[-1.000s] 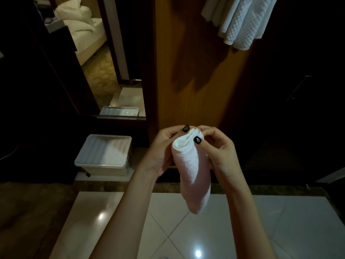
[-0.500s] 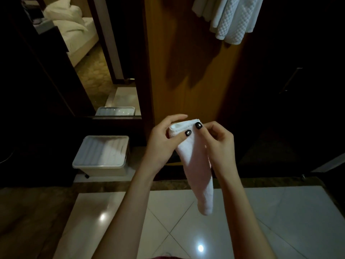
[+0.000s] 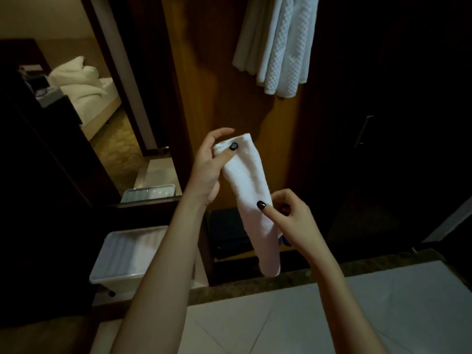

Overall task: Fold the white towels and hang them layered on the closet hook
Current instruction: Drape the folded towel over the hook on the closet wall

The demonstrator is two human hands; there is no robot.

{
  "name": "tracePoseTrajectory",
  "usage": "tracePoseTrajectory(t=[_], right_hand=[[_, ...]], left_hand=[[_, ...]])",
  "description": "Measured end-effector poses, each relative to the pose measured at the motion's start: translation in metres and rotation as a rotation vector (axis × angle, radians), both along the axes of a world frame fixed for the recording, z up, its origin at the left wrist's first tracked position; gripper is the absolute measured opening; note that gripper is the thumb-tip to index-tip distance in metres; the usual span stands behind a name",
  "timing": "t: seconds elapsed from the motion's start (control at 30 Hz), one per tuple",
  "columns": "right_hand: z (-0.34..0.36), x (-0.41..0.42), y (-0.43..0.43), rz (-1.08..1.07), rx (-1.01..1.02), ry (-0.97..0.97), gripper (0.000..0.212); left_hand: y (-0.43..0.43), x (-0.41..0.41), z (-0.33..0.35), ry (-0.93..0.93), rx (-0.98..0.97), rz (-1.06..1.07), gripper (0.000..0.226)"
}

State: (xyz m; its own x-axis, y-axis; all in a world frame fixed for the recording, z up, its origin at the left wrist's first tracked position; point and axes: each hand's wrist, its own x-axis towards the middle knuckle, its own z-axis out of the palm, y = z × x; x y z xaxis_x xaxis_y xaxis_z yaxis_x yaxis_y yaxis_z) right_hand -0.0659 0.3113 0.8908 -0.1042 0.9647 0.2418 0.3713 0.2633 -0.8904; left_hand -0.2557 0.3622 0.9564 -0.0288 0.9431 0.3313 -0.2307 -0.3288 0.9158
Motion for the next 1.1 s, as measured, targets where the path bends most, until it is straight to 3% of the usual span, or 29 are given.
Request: tracePoseTrajectory(t=[0.13, 0.37, 0.5, 0.63, 0.77, 0.93, 1.03, 1.1], right_hand=[[0.011, -0.003, 0.016, 0.037, 0.042, -0.098, 0.029], [0.035, -0.007, 0.049, 0.119, -0.012, 0.033, 0.032], [0.047, -0.002, 0.057, 0.320, -0.087, 0.227, 0.050], [0.048, -0.010, 0.058, 0.375, -0.130, 0.199, 0.069], [0.035, -0.024, 0.051, 0.378, -0.145, 0.176, 0.068], [0.022, -0.026, 0.052, 0.509, -0.357, 0.214, 0.058], [0.024, -0.027, 0.050, 0.511, -0.285, 0.165, 0.067], [0.024, -0.027, 0.049, 0.493, -0.242, 0.110, 0.062]], left_hand=[[0.023, -0.008, 0.024, -0.031, -0.034, -0.088, 0.026], [0.043, -0.015, 0.078, -0.004, 0.010, -0.204, 0.023], [0.050, -0.021, 0.101, 0.010, 0.011, -0.169, 0.024], [0.058, -0.025, 0.114, -0.009, 0.022, -0.106, 0.023], [0.069, -0.038, 0.115, -0.021, 0.018, 0.012, 0.023], [0.078, -0.055, 0.111, -0.092, -0.013, 0.024, 0.024], [0.081, -0.063, 0.110, -0.105, -0.014, -0.014, 0.024], [0.081, -0.068, 0.109, -0.123, -0.013, -0.014, 0.023]])
